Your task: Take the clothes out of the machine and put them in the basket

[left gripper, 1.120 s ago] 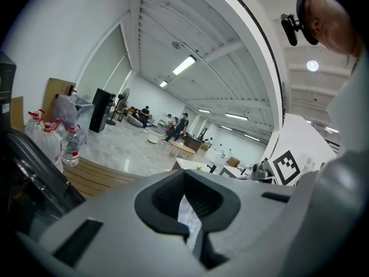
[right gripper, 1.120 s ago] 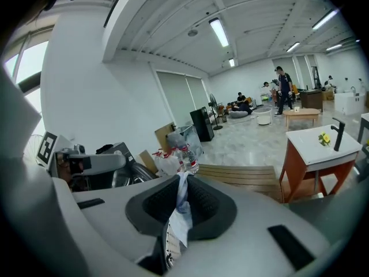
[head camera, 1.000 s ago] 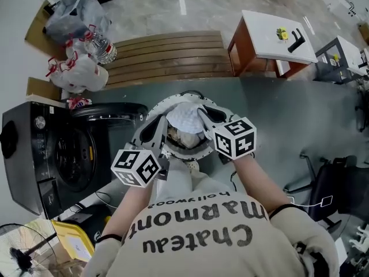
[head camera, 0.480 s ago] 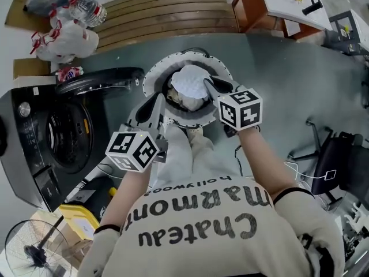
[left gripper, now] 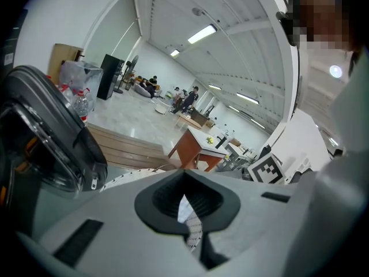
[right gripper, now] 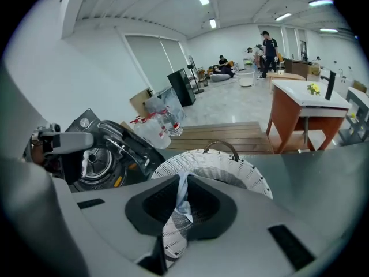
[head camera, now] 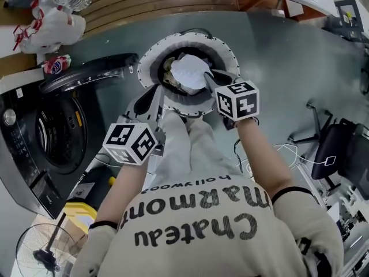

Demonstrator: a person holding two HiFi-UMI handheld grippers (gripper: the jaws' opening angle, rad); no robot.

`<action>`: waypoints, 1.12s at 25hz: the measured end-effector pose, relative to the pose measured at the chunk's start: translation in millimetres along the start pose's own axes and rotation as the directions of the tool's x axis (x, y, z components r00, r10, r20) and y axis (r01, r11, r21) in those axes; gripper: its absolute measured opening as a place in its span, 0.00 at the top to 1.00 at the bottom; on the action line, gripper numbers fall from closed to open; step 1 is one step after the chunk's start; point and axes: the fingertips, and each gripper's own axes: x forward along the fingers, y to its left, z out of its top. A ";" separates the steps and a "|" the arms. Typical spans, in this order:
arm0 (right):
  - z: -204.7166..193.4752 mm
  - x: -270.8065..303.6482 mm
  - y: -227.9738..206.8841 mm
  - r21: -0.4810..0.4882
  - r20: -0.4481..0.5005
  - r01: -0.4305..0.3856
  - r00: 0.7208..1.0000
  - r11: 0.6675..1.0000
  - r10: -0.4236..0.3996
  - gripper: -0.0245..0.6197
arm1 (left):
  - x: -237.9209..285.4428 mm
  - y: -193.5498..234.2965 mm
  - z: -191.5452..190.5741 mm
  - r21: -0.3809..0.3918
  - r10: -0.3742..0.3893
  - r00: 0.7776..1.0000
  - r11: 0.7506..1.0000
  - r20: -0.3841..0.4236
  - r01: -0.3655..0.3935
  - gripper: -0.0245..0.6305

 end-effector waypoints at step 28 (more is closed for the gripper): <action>-109.8 115.3 -53.1 0.125 -0.285 0.079 0.958 0.989 -0.041 0.88 | 54.8 83.7 -59.7 -0.043 0.010 0.986 0.999 -0.168 -0.017 0.95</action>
